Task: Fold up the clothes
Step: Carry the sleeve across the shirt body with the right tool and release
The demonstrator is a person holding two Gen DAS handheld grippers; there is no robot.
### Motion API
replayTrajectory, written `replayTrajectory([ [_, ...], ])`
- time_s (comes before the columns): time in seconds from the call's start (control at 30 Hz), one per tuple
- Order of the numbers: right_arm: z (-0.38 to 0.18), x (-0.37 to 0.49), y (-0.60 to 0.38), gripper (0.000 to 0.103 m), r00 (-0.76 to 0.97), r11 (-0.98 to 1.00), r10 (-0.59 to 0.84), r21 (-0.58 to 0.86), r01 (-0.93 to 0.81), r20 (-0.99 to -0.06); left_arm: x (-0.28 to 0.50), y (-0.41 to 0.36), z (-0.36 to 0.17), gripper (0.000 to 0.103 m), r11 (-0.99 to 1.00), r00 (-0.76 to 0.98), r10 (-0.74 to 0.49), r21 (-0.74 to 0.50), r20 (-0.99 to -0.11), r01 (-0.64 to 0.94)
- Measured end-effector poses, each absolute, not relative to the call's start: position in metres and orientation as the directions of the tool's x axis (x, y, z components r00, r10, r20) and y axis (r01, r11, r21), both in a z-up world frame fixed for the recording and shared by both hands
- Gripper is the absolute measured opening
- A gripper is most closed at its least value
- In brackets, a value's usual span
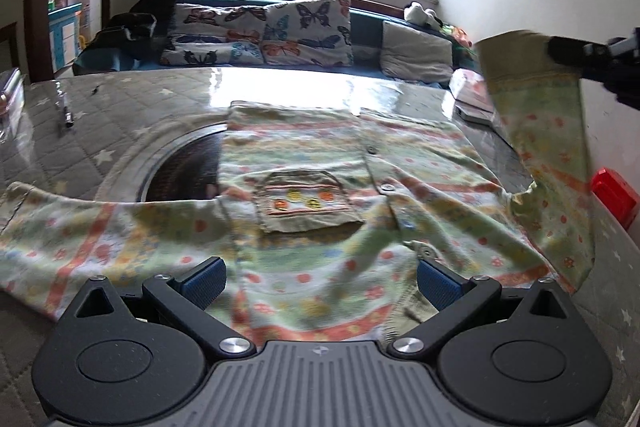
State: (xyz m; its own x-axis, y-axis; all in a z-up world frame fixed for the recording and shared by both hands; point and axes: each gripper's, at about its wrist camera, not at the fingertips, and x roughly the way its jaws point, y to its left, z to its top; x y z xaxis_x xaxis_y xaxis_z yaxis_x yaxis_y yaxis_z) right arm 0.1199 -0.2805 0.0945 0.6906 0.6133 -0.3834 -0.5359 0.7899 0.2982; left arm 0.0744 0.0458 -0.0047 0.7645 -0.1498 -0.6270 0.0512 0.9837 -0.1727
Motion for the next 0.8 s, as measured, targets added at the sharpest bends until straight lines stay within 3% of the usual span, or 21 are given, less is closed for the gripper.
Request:
replayTrajectory([
  [0.17,0.084,0.12,-0.24,0.009,0.627,0.755,0.653,0.298,-0.584,-0.426,0.069,0.064,-0.005,0.103,0.983,0.775,-0.128,-0.185,-0.618,0.015],
  [0.23,0.08,0.119,-0.231,0.017,0.606,0.745,0.662,0.297,-0.598,-0.441,0.068,0.068,-0.006,0.103,0.982,0.776,-0.119,-0.187,-0.619,0.001],
  [0.4,0.08,0.118,-0.228,0.021,0.595,0.739,0.666,0.284,-0.611,-0.451,0.067,0.076,-0.004,0.103,0.982,0.782,-0.101,-0.19,-0.615,-0.022],
  [0.5,0.078,0.12,-0.239,0.034,0.604,0.756,0.641,0.258,-0.601,-0.474,0.069,0.075,0.0,0.103,0.982,0.787,-0.1,-0.187,-0.609,-0.02],
  [0.8,0.036,0.125,-0.28,0.039,0.554,0.814,0.491,0.128,-0.567,-0.672,0.082,0.04,0.003,0.103,0.985,0.77,-0.151,-0.156,-0.62,0.067],
])
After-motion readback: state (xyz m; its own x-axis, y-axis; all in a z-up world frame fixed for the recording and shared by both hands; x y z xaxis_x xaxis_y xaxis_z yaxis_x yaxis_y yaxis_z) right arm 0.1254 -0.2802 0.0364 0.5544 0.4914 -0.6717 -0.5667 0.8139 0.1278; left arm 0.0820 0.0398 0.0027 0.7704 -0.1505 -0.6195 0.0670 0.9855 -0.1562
